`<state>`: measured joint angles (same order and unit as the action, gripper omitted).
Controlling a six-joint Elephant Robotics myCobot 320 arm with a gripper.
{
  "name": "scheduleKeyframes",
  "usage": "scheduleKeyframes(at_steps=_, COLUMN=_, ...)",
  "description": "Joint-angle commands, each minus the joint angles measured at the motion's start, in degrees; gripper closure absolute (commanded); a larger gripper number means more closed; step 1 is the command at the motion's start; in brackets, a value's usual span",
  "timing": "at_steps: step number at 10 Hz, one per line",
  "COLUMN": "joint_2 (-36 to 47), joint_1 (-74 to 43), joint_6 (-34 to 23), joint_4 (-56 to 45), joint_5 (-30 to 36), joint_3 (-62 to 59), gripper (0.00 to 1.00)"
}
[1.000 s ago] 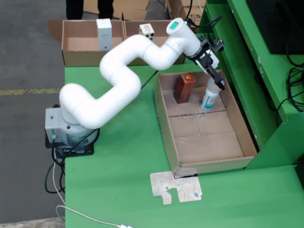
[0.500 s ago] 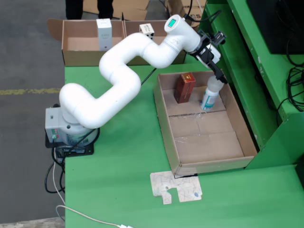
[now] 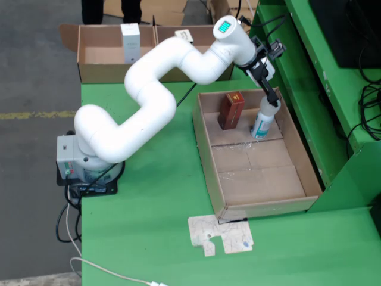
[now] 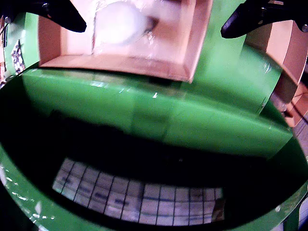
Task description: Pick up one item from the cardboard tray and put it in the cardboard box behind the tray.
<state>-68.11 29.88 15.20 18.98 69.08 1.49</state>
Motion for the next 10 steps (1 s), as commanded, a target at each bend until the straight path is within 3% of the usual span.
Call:
scheduleKeyframes(at_steps=1, joint_2=5.6, joint_1=-1.8, joint_6=0.2, joint_4=-15.8, joint_5=11.1, joint_3=-1.5, gripper=0.0)
scheduleKeyframes(at_steps=4, joint_2=8.2, joint_1=-3.7, joint_6=-0.5, joint_4=-22.9, joint_5=13.1, joint_3=-1.5, gripper=0.0)
scheduleKeyframes(at_steps=10, joint_2=9.5, joint_1=-4.5, joint_6=-0.6, joint_4=-26.4, joint_5=13.7, joint_3=-1.5, gripper=0.0)
